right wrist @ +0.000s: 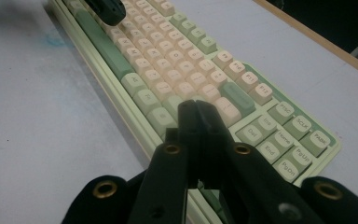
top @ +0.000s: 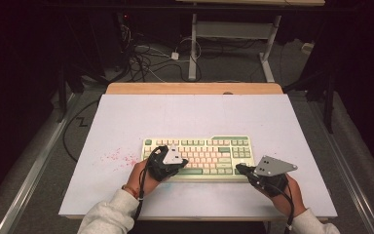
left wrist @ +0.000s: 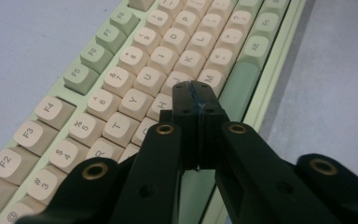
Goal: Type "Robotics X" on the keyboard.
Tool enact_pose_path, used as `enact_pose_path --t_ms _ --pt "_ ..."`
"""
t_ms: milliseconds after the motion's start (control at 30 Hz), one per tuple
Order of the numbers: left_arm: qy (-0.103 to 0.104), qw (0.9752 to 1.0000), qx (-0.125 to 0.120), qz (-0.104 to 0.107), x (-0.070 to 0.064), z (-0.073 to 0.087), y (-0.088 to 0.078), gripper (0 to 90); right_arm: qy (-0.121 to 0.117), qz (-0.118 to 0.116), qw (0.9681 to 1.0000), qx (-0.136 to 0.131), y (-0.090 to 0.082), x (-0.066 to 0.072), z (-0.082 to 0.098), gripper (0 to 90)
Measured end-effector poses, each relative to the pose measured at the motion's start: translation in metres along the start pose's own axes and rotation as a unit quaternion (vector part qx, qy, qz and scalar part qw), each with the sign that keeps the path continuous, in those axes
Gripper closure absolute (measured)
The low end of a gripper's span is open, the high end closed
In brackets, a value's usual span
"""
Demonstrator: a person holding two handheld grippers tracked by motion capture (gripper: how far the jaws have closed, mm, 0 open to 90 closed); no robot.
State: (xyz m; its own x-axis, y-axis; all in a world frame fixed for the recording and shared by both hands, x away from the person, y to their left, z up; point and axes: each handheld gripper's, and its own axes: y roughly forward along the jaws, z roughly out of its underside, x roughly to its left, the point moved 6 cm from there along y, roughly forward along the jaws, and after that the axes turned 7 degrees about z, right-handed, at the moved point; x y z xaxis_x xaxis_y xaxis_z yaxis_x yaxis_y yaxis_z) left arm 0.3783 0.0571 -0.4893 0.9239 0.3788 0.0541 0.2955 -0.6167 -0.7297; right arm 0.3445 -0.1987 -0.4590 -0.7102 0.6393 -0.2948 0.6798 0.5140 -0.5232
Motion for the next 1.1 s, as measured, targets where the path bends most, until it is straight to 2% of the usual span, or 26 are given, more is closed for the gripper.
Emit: enact_pose_path --t_ms 467,600,667,900,1100 --pt "-0.005 1.0000 0.007 0.000 0.003 0.002 0.007 87.2 -0.001 -0.002 1.0000 0.004 0.001 0.001 0.001 89.8" --pt "-0.006 0.9998 0.019 -0.002 0.004 0.004 0.009 87.4 -0.001 -0.004 1.0000 0.007 0.001 0.001 0.001 89.8" --pt "-0.002 0.9999 0.016 -0.005 0.003 0.003 0.007 87.4 -0.002 -0.004 1.0000 0.007 0.001 0.001 0.001 89.8" --pt "0.002 0.9997 -0.018 -0.019 0.002 -0.005 -0.010 87.3 -0.001 0.000 1.0000 0.004 -0.001 0.000 0.000 89.8" --pt "0.004 0.9993 -0.026 -0.025 0.003 -0.004 -0.018 87.2 -0.003 -0.001 1.0000 0.000 -0.002 0.000 -0.001 89.8"
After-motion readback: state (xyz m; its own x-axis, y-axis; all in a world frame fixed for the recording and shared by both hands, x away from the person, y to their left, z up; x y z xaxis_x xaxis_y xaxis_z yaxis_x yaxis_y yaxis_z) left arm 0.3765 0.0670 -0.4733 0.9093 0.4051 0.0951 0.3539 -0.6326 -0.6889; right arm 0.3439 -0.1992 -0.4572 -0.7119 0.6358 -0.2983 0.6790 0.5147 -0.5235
